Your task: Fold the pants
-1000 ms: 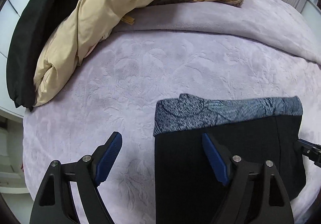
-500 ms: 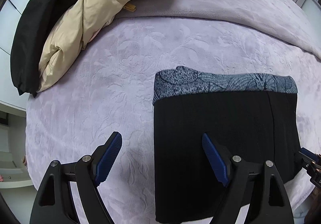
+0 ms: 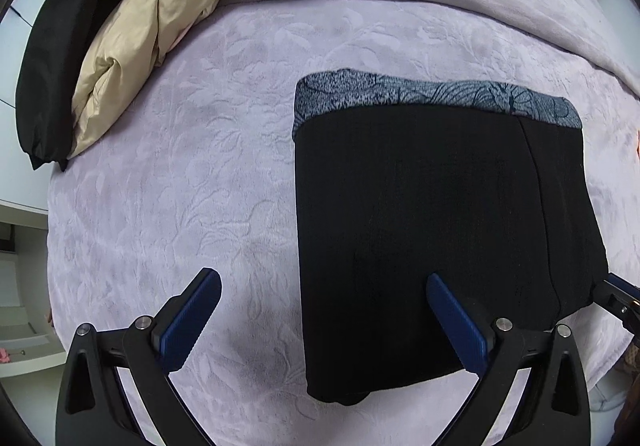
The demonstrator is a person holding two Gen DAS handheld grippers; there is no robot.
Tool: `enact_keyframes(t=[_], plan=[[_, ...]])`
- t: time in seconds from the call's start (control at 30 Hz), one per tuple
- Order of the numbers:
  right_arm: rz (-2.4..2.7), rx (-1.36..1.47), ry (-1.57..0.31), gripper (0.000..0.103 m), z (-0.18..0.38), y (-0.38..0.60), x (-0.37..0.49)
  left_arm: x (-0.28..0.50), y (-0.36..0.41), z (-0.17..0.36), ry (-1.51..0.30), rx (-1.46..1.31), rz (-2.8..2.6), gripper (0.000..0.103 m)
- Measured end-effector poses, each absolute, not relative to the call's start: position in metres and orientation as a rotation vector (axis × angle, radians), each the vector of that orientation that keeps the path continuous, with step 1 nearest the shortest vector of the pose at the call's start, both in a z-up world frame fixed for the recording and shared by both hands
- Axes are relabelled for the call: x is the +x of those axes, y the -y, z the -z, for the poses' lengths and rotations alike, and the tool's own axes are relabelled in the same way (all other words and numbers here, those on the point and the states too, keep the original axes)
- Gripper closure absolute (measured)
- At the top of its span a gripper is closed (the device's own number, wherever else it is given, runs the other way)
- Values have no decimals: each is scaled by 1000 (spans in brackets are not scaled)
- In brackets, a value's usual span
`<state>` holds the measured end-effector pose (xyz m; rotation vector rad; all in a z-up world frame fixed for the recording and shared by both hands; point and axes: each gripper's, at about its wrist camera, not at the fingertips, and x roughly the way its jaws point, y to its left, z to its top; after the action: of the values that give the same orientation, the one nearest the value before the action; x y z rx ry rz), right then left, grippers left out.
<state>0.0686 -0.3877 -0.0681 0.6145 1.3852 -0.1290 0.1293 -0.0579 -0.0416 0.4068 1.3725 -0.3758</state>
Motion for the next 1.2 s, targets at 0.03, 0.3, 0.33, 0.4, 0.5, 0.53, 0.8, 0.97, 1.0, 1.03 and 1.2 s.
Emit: enact_keyframes(t=[0.03, 0.3, 0.33, 0.4, 0.5, 0.53, 0.8, 0.97, 1.0, 1.03, 1.2], plan=[[127, 617, -1387, 38, 68, 387, 68, 128, 57, 44, -1383, 405, 376, 0], [134, 634, -1400, 36, 71, 387, 59, 116, 59, 58, -1420, 417, 399, 0], [139, 633, -1397, 36, 70, 388, 58, 115, 60, 59, -1421, 423, 402, 0], [145, 643, -1386, 36, 70, 390, 56, 113, 60, 62, -1423, 429, 403, 0], [142, 724, -1374, 36, 76, 398, 53, 112, 59, 64, -1431, 412, 400, 0], [145, 762, -1367, 36, 79, 402, 52, 113, 58, 64, -1437, 406, 398, 0], [125, 813, -1357, 68, 92, 406, 48, 106, 62, 70, -1447, 421, 396, 0], [132, 765, -1387, 68, 88, 401, 44, 100, 65, 73, -1443, 425, 395, 0], [134, 752, -1394, 68, 86, 400, 44, 101, 65, 74, -1448, 421, 396, 0], [141, 736, -1398, 68, 84, 400, 44, 104, 63, 74, -1452, 417, 399, 0], [166, 695, -1370, 68, 69, 404, 46, 98, 65, 77, -1453, 412, 404, 0]])
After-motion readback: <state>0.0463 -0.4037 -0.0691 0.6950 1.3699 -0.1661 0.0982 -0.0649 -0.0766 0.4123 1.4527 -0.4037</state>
